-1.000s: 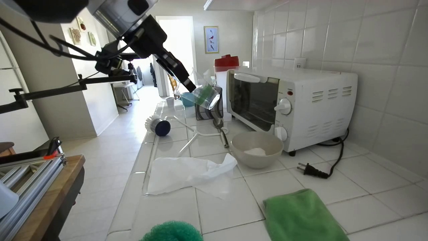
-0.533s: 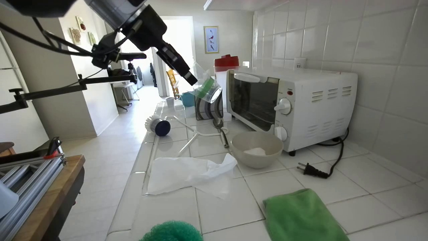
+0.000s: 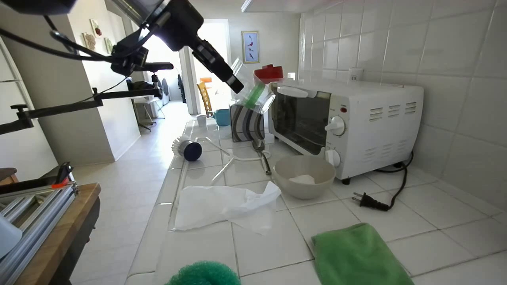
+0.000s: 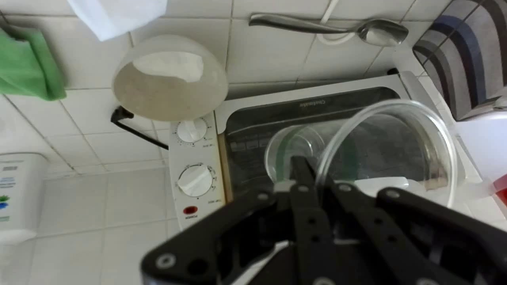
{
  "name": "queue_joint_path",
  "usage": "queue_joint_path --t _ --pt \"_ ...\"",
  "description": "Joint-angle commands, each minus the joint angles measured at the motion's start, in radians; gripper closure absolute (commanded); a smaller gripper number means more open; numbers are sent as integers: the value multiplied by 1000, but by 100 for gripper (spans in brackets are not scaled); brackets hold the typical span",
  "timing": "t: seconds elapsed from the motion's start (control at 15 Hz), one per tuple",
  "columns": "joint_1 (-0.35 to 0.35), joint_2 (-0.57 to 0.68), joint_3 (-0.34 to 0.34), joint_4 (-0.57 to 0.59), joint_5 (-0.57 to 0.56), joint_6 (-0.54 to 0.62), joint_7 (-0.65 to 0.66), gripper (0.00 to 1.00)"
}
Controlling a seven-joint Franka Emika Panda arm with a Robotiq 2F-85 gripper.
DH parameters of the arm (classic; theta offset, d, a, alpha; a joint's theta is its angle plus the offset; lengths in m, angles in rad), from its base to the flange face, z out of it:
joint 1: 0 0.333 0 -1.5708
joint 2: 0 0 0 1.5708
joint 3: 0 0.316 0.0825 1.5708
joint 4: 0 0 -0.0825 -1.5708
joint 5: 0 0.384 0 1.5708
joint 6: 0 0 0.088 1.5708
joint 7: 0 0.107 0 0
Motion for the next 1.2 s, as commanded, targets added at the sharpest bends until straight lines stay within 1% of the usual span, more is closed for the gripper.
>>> queue_joint_path --t 0.0,0.07,0.13,0.27,0.4,0.6,0.73,0.8,0.87,1.13 --pt "1 3 0 0 0 0 0 96" --pt "1 4 0 0 0 0 0 96" --pt "1 4 0 1 0 0 0 99" --pt "11 10 -24 10 23 82 -18 99" --pt "15 7 -36 8 40 139 -24 99" --pt "18 15 -42 11 47 193 -24 99" --pt "26 25 -47 12 49 207 -21 99" --pt "29 29 -45 9 48 189 -13 99" --pt "38 42 -50 11 56 204 -20 99" --pt "76 86 -53 8 105 202 -46 99"
